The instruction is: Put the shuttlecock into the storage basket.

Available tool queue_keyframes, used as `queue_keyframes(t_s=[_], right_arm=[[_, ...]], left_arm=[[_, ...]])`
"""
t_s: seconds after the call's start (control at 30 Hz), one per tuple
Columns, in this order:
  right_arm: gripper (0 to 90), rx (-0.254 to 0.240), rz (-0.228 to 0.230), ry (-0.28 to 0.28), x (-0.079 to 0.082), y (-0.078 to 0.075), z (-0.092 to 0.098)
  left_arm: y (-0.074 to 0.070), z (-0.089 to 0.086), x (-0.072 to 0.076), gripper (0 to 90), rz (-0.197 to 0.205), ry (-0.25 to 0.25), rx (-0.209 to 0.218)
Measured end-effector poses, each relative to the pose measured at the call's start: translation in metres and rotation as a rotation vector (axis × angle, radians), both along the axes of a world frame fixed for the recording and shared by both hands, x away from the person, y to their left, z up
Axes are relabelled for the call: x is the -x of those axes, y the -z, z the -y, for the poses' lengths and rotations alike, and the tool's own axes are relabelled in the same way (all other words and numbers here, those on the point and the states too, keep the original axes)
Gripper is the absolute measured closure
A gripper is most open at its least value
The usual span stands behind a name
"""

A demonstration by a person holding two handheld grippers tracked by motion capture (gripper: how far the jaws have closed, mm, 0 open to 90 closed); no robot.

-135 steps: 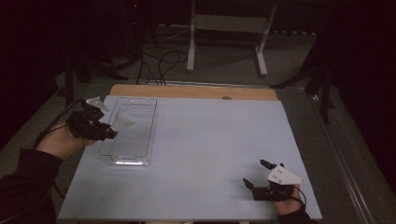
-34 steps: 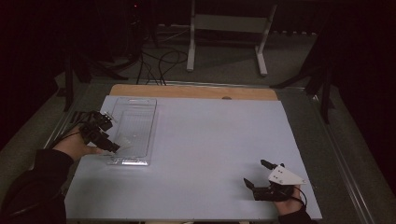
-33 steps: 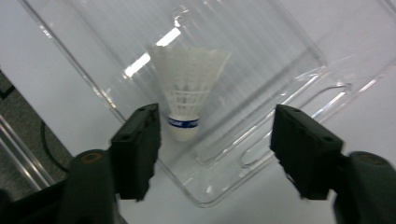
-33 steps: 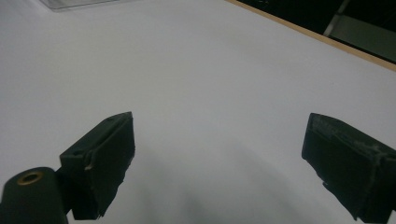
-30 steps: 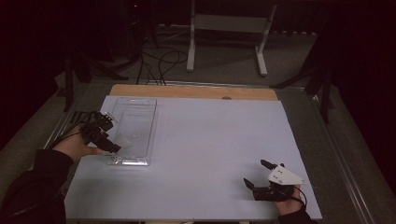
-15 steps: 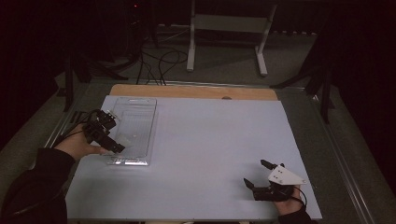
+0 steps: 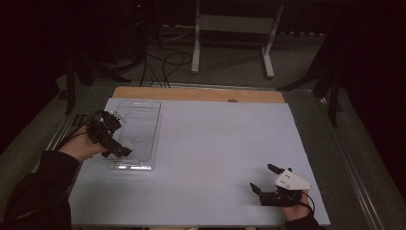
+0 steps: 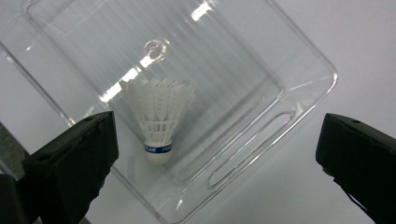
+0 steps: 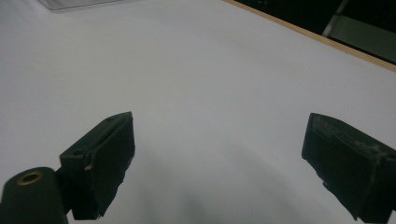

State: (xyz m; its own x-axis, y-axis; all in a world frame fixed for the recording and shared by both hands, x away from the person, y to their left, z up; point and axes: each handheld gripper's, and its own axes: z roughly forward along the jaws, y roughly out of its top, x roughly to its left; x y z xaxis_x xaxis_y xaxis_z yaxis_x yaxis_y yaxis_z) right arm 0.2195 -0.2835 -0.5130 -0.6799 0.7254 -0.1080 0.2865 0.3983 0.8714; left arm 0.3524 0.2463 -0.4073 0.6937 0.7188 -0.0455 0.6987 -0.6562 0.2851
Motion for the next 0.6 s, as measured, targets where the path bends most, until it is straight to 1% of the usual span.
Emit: queue_keyframes(t_s=[0.07, 0.2, 0.27, 0.33, 0.47, 0.5, 0.57, 0.6], right_arm=[[9.3, 0.000, 0.000, 0.000, 0.000, 0.000, 0.000], [9.3, -0.002, -0.002, 0.000, 0.000, 0.000, 0.000], [9.3, -0.003, -0.004, 0.001, 0.000, 0.000, 0.000], [9.3, -0.001, -0.001, -0.001, 0.000, 0.000, 0.000], [9.3, -0.002, -0.005, -0.001, 0.000, 0.000, 0.000], [9.3, 0.000, -0.005, 0.000, 0.000, 0.000, 0.000], [9.3, 0.000, -0.004, -0.002, 0.000, 0.000, 0.000], [9.3, 0.000, -0.004, -0.001, 0.000, 0.000, 0.000]], left_arm=[[-0.001, 0.001, -0.001, 0.4, -0.005, 0.003, 0.008], [-0.003, 0.005, -0.003, 0.4, 0.001, 0.009, 0.018], [-0.003, 0.007, -0.003, 0.4, 0.005, 0.009, 0.030], [-0.004, 0.010, -0.004, 0.4, 0.007, 0.020, 0.030], [-0.007, 0.014, -0.004, 0.4, 0.014, 0.036, 0.041], [-0.007, 0.015, -0.004, 0.4, 0.013, 0.033, 0.049], [-0.009, 0.017, -0.004, 0.4, 0.016, 0.044, 0.047], [-0.009, 0.019, -0.004, 0.4, 0.016, 0.040, 0.057]])
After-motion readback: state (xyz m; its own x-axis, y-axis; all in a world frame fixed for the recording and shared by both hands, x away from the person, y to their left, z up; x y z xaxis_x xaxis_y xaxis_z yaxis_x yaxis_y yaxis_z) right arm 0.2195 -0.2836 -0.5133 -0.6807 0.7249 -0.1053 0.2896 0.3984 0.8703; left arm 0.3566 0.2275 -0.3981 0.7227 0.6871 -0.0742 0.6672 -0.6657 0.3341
